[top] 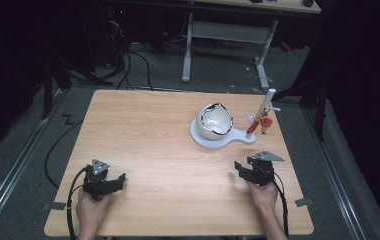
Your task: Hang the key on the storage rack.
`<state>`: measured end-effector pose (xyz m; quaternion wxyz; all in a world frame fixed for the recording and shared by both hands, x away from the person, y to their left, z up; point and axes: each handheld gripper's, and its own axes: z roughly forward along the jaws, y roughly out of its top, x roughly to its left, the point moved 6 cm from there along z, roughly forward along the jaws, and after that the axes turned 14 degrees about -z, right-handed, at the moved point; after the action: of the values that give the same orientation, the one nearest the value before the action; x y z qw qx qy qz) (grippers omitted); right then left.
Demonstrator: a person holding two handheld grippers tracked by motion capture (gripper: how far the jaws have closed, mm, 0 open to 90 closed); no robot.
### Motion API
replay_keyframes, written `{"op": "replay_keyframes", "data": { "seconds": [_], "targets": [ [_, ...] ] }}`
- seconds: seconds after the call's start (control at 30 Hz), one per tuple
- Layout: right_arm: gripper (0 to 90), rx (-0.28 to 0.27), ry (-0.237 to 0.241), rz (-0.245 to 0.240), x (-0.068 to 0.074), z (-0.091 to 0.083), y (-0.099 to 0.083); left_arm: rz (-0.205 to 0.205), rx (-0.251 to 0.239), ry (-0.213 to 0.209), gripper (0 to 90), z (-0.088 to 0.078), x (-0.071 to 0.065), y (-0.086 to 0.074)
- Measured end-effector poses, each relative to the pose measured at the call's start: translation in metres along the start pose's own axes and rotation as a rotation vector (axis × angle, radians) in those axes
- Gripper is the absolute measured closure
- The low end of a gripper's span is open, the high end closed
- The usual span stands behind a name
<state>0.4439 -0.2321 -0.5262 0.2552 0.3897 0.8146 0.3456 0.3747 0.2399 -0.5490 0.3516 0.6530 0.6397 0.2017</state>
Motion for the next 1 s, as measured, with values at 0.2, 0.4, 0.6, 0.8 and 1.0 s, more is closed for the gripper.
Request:
{"op": "replay_keyframes", "data": {
  "seconds": [0.2, 0.4, 0.6, 0.8, 1.0],
  "targets": [
    [38.3, 0.010, 0.006, 0.017, -0.001, 0.004, -0.002, 0.000, 0.000, 0.000, 21.9, 0.000, 0.000, 0.000],
    [37.3, 0.035, 0.003, 0.019, -0.002, 0.009, -0.004, 0.000, -0.001, 0.001, 21.9, 0.000, 0.000, 0.000],
    [35.8, 0.056, -0.016, 0.006, -0.001, 0.012, -0.007, 0.001, -0.001, 0.001, 21.9, 0.000, 0.000, 0.000],
    [35.5, 0.064, -0.020, -0.005, -0.001, 0.014, -0.008, 0.001, -0.001, 0.002, 21.9, 0.000, 0.000, 0.000],
    [35.3, 0.076, -0.025, -0.007, 0.000, 0.015, -0.009, 0.001, -0.002, 0.002, 21.9, 0.000, 0.000, 0.000]
  ]
}}
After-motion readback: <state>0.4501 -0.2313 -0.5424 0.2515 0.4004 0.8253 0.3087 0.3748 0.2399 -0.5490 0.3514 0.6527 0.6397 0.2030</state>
